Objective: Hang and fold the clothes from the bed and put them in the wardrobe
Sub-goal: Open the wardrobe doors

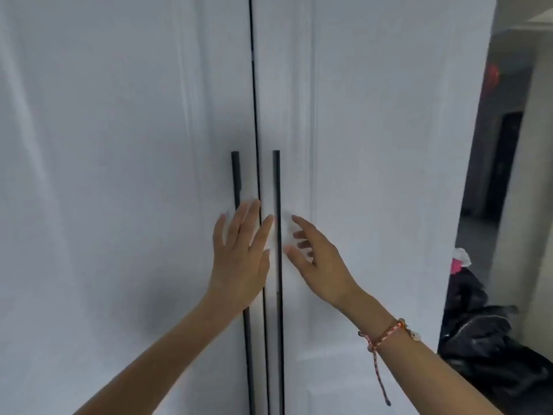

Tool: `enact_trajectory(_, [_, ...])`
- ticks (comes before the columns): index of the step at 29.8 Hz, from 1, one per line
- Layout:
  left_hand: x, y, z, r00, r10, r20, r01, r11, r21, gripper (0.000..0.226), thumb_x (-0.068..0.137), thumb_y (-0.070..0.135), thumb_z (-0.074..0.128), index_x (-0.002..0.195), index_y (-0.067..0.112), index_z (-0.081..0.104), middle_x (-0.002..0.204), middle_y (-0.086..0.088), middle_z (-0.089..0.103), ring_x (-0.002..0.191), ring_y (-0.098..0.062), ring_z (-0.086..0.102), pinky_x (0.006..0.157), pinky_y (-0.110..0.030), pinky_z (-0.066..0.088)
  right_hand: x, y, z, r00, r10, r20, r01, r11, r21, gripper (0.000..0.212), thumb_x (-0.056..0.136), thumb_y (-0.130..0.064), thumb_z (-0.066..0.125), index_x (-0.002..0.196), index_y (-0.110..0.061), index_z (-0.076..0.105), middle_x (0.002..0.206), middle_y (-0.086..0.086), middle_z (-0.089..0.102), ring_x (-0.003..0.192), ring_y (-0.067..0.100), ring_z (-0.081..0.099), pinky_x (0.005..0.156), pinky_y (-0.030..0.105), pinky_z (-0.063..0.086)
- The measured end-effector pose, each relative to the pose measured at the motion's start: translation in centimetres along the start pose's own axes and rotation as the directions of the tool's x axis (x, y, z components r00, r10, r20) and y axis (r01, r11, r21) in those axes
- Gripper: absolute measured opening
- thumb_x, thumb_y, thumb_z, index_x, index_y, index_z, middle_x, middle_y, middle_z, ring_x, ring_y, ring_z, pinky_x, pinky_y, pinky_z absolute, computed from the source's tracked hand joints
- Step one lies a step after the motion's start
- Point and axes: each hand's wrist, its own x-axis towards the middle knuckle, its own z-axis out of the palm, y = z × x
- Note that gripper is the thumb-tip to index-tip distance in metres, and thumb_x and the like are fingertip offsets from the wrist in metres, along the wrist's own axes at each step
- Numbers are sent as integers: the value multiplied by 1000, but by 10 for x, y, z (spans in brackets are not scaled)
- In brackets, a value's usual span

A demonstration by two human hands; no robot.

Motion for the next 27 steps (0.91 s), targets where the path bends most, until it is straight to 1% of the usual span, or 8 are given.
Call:
enact_trajectory(4, [-9,-15,0,958,181,223,-225,956,190,55,73,12,67,125,0,55,141,-22,41,135,-33,28,114,-54,8,18,-12,28,993,117,-4,-117,990,75,57,95,-23,51,146,-15,26,137,9,42,105,13,49,94,26,43])
enact_trajectory(6, [-17,-24,-8,909,231,348,-333,904,270,62,71,19,71,127,-1,54,144,-22,36,137,-33,27,116,-52,1,19,-15,40,990,-76,-120,40,961,-275,48,94,-11,49,139,-6,37,130,17,48,101,24,55,86,34,46])
enact_trajectory(8, [-21,-26,-14,845,224,486,-420,840,343,65,76,29,68,132,1,48,146,-18,31,138,-33,28,116,-52,-4,21,-7,46,907,-398,-136,236,748,-620,36,82,-1,42,113,-1,60,108,18,60,86,29,60,76,32,43])
enact_trajectory(11, [-25,-25,-16,739,235,632,-573,712,405,64,92,38,47,144,4,29,152,-17,24,142,-35,15,110,-56,-19,27,8,45,770,-605,201,468,322,-823,24,72,-5,47,81,-5,69,94,14,65,94,30,55,90,33,34])
enact_trajectory(14, [-26,-12,-5,613,282,738,-731,556,395,60,100,37,30,146,1,17,154,-19,15,143,-37,4,105,-57,-21,25,15,39,817,-303,491,508,-26,-861,25,77,-23,60,91,-8,74,104,12,66,115,33,53,114,53,17])
enact_trajectory(17, [-21,0,1,555,253,792,-769,518,374,54,100,34,30,144,2,26,152,-20,23,142,-39,10,105,-54,-17,22,14,42,834,11,552,532,-281,-799,47,95,-32,40,131,-4,49,140,20,41,136,40,26,106,57,-12])
enact_trajectory(19, [-15,8,1,554,198,809,-772,485,410,54,99,33,30,142,1,32,149,-22,28,141,-41,12,104,-55,-17,21,8,47,839,43,542,508,-416,-754,54,96,-36,37,139,-3,38,148,20,30,139,39,18,105,58,-13])
enact_trajectory(27, [-13,43,-9,580,87,810,-726,508,464,53,102,20,29,143,-9,11,151,-27,17,140,-40,12,113,-45,-2,15,-8,33,719,-21,695,621,-430,-655,43,97,-29,40,131,-3,50,136,15,48,131,35,33,117,46,13])
